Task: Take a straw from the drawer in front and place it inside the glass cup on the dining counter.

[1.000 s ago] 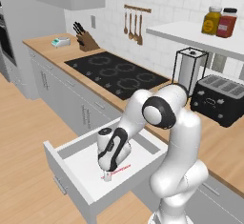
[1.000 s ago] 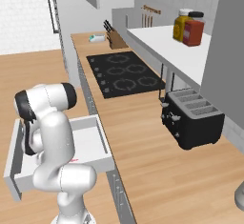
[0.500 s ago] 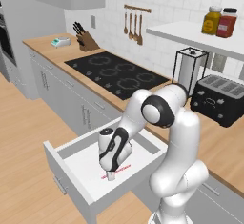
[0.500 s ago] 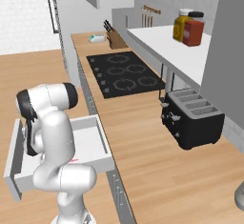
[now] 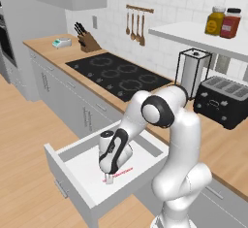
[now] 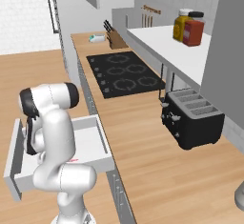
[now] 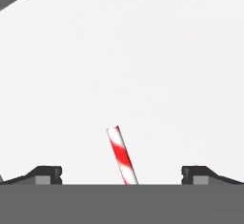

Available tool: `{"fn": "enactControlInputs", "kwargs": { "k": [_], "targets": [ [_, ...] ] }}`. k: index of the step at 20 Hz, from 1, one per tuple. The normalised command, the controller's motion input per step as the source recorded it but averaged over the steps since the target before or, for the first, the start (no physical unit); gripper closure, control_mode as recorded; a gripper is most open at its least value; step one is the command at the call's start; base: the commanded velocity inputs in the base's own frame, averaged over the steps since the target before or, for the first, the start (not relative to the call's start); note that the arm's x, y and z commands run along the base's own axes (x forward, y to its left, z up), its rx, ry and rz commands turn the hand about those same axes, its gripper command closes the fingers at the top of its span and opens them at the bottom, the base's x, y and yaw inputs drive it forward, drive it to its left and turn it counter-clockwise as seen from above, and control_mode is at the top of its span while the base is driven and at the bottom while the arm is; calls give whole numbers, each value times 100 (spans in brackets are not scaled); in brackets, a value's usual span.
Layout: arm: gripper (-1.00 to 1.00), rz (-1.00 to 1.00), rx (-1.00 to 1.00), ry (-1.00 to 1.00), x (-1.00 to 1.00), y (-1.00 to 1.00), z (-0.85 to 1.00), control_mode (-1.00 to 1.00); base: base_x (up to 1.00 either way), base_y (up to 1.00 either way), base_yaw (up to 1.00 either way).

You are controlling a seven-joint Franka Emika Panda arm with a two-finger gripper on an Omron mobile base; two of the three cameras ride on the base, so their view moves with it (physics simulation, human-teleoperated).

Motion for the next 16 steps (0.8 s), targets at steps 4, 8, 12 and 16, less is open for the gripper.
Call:
{"fn": "enactControlInputs", "kwargs": {
  "k": [4, 8, 12, 16],
  "targets": [
    [-100, -20, 0, 2, 0, 1, -16, -100, 0, 0, 0],
    [-100, -10, 0, 1, 0, 0, -21, -100, 0, 0, 0],
    [-100, -2, 0, 0, 0, -2, -22, -100, 0, 0, 0],
    [-100, 0, 0, 0, 0, -11, -25, -100, 0, 0, 0]
  ]
}}
